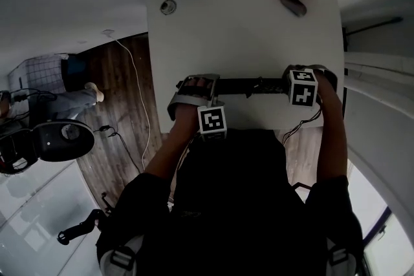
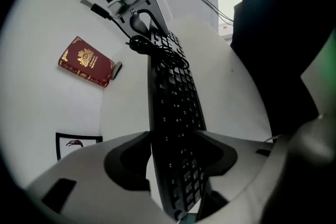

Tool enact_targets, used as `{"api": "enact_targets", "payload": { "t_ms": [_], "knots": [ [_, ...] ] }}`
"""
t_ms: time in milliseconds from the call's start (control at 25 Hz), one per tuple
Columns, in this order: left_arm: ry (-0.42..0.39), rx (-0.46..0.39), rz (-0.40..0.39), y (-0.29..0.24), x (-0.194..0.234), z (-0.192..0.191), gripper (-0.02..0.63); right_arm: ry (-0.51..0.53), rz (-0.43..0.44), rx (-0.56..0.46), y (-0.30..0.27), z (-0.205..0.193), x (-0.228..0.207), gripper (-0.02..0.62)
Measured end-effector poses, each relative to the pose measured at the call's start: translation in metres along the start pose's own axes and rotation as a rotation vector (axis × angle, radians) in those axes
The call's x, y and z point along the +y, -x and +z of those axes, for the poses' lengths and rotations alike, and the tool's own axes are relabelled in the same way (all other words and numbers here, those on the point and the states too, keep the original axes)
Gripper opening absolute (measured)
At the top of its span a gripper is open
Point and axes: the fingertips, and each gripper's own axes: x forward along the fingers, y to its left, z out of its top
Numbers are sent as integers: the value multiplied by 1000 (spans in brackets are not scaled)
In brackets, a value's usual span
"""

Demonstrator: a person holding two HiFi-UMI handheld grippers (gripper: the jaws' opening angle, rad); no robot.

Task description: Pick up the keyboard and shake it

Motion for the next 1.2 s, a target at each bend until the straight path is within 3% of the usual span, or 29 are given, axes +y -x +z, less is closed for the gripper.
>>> {"api": "enact_targets", "payload": {
  "t_ms": [160,320,480,640,720,840,1040,1200],
  "knots": [
    [18,-9,4,-1,1,1,239,4,-26,-5,1,-2,-5,123],
    [45,-17,-57,-14,6,-3,236,25,-238,-2,1,-9,-34,252],
    [66,-53,-138,-23,13,-5,238,77,-411,2,2,-8,-41,267],
    [71,-69,-171,-22,15,-6,239,99,-491,26,2,-6,-40,267],
    [75,-69,-178,-23,16,-6,239,68,-485,-13,9,1,-40,267],
    [77,-73,-201,-25,17,-6,239,-4,-401,-83,9,12,-34,267],
    [88,-79,-245,-28,16,-1,241,44,-310,-8,-18,3,-38,256],
    [123,-90,-315,-33,16,-5,242,42,-278,-38,-20,7,-44,249]
  ]
}}
